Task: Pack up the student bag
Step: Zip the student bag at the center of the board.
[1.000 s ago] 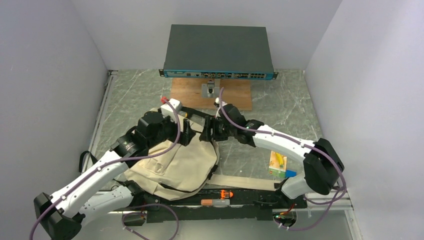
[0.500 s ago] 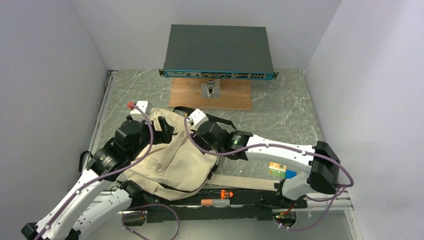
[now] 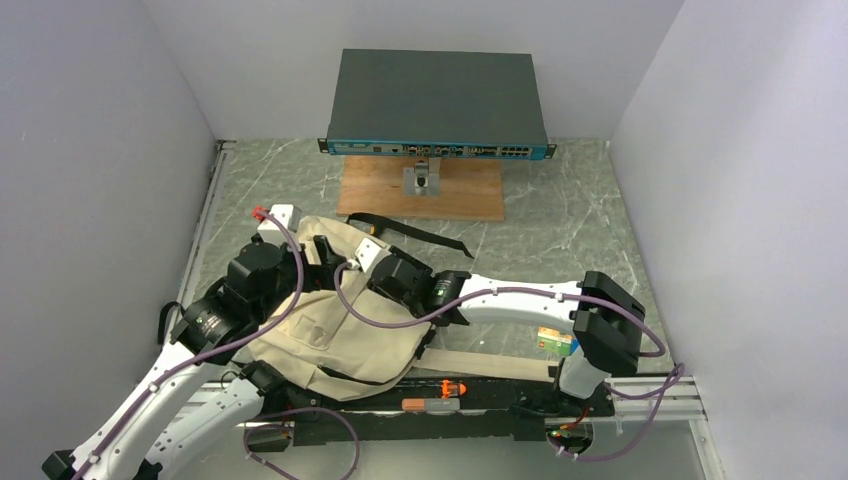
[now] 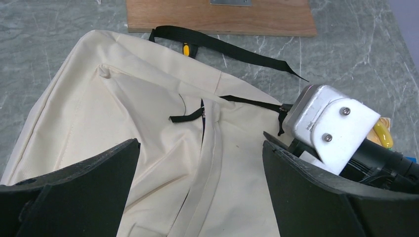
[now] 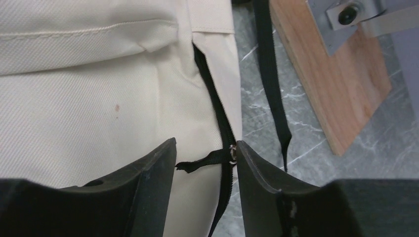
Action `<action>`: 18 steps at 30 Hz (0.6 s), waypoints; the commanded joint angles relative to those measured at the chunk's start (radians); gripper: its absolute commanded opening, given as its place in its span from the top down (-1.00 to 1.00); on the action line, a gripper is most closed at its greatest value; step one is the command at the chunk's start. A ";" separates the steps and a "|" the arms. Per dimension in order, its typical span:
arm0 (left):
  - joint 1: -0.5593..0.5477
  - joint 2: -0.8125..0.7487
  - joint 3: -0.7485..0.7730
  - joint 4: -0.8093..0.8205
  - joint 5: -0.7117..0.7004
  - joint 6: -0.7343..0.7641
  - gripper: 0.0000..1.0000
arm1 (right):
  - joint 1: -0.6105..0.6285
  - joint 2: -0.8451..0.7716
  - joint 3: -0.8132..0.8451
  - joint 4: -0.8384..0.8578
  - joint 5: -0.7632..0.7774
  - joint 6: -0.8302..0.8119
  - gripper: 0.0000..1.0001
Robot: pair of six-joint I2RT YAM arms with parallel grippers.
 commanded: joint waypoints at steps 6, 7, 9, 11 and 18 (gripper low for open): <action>0.013 0.027 -0.012 0.019 0.038 -0.029 -0.99 | -0.034 -0.021 0.011 0.140 0.118 0.049 0.81; 0.016 0.040 -0.019 0.039 0.059 -0.021 -0.99 | -0.046 -0.033 0.004 0.138 0.087 0.074 1.00; 0.019 0.089 -0.032 0.093 0.147 0.026 -0.99 | -0.070 -0.071 -0.025 0.144 0.011 0.124 1.00; 0.020 0.166 -0.028 0.140 0.236 0.104 -0.99 | -0.101 -0.132 -0.078 0.180 -0.103 0.195 1.00; 0.019 0.465 0.043 0.230 0.362 0.385 -0.91 | -0.221 -0.288 -0.264 0.342 -0.351 0.465 1.00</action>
